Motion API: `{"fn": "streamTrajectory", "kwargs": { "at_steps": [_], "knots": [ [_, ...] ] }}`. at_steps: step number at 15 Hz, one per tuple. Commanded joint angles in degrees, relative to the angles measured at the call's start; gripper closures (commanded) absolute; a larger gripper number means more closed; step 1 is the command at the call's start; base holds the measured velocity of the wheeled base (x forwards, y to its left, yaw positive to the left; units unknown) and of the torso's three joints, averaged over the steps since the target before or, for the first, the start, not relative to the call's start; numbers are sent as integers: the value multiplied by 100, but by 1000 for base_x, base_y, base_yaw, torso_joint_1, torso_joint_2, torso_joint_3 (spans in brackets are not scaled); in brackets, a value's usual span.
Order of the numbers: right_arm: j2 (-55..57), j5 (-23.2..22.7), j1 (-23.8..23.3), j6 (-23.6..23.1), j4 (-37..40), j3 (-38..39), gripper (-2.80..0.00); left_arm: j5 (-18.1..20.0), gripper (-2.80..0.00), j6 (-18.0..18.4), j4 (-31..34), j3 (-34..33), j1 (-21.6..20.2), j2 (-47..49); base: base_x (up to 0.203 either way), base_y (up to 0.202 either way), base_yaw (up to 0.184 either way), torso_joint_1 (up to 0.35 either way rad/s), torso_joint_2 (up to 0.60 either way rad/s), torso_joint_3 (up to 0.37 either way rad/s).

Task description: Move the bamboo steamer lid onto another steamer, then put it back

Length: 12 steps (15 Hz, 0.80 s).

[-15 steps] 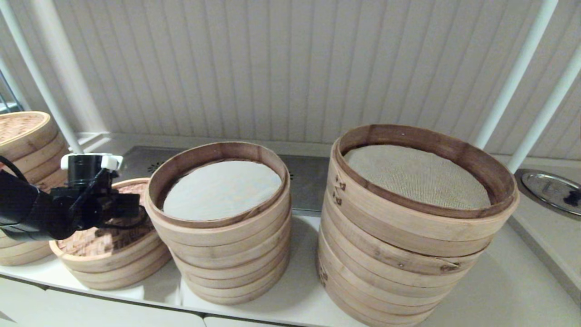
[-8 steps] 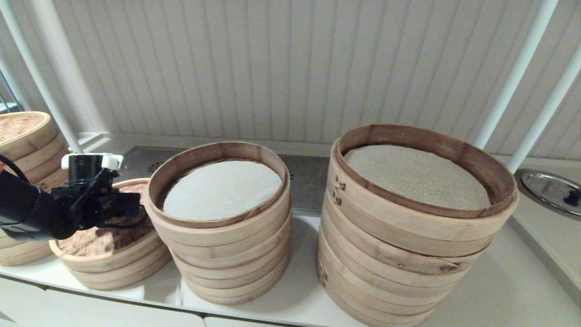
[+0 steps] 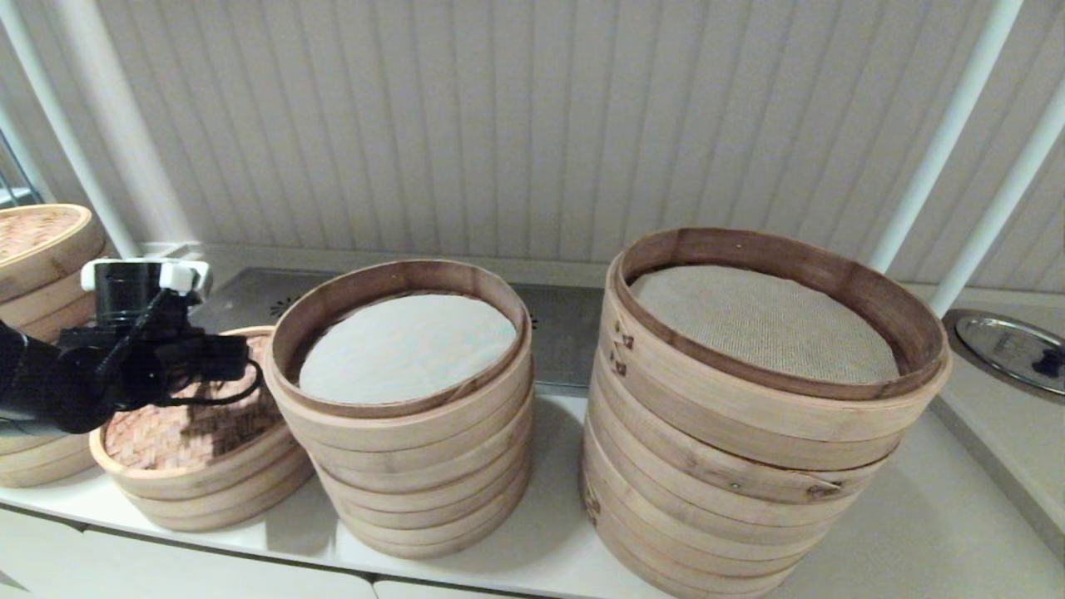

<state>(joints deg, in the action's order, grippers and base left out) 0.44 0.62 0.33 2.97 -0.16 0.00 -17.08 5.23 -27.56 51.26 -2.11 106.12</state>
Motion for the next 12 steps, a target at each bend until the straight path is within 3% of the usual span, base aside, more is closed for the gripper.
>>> {"fn": "streamTrajectory", "kwargs": {
  "at_steps": [1,3,4,12],
  "knots": [
    [0,-1,2,1,-2,9,0,2,-280,5,70,2,0,-632,0,0,0,0,0,0],
    [8,-1,2,1,-2,9,0,81,-280,7,283,5,0,-1175,0,0,0,0,0,0],
    [1,-1,2,1,2,9,0,106,0,10,372,-10,0,-1436,0,0,0,0,0,0],
    [9,-1,2,1,-2,9,0,575,0,-15,1465,-159,0,-3353,0,0,0,0,0,0]
  ]
}}
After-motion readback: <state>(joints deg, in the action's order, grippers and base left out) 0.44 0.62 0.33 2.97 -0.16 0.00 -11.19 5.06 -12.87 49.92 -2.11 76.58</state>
